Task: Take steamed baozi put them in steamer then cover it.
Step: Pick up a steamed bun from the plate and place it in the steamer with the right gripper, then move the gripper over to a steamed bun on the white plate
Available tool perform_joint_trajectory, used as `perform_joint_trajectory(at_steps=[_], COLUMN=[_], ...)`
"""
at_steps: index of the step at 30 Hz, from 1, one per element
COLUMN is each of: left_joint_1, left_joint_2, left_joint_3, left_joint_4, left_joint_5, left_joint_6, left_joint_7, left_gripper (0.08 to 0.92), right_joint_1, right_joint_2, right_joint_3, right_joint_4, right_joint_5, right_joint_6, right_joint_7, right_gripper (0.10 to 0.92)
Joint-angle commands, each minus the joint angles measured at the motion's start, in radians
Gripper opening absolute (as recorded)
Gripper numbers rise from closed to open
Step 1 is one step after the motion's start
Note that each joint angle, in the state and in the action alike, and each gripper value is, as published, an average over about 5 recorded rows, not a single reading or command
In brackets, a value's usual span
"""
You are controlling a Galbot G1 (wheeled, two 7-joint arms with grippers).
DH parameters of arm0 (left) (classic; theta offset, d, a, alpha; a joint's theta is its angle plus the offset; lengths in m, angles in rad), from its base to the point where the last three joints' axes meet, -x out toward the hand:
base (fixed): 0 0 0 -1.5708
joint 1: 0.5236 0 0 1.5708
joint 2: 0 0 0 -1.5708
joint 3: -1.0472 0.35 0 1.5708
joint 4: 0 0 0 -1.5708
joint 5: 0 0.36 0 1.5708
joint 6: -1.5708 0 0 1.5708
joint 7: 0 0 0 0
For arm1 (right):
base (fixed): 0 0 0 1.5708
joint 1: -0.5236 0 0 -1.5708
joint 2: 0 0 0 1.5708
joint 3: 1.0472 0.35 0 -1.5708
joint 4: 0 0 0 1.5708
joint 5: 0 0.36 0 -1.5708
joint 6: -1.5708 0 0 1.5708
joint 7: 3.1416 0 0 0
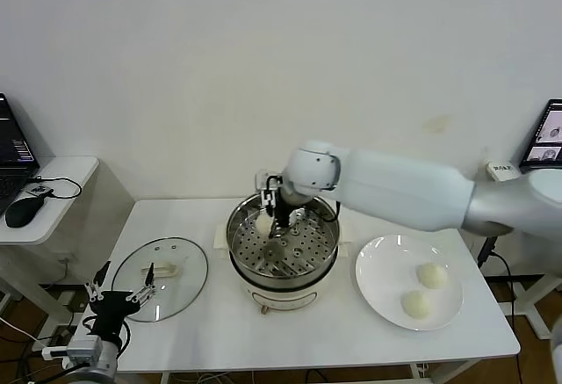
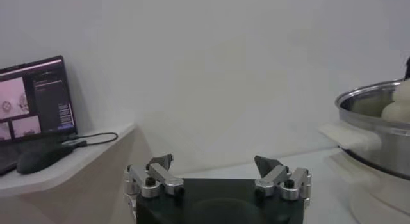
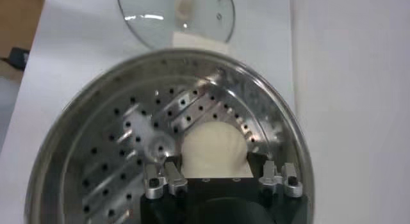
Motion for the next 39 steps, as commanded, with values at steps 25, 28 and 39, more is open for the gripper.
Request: perform_joint_trajectory(at_steps=[25, 28, 39], left_joint_1=[-0.013, -0.014, -0.016], left_joint_2=[0.002, 0.006, 0.021], left_joint_3=[0.002, 0.002, 0.013], left_joint_4=[0.002, 0.006, 0.009], left_joint_5=[-0.001, -0.002, -0.001], left_joint_6=[0.001, 0.001, 0.002], left_joint_7=[0.002, 0.002, 0.002], left_gripper=[0.823, 0.823, 0.823], right_joint_1=[0.076, 0.166, 0.225], right_joint_2=[-0.063, -0.171, -0.655], right_joint_3=[0.034, 0.022, -0.019], right_joint_4=[0.023, 0.077, 0.357], right_joint_5=[-0.013, -0.038, -0.242], right_joint_6=[0.021, 0.071, 0.259], right_joint_7=[-0.121, -0.222, -0.418], right_gripper=[0.822, 0.823, 0.823])
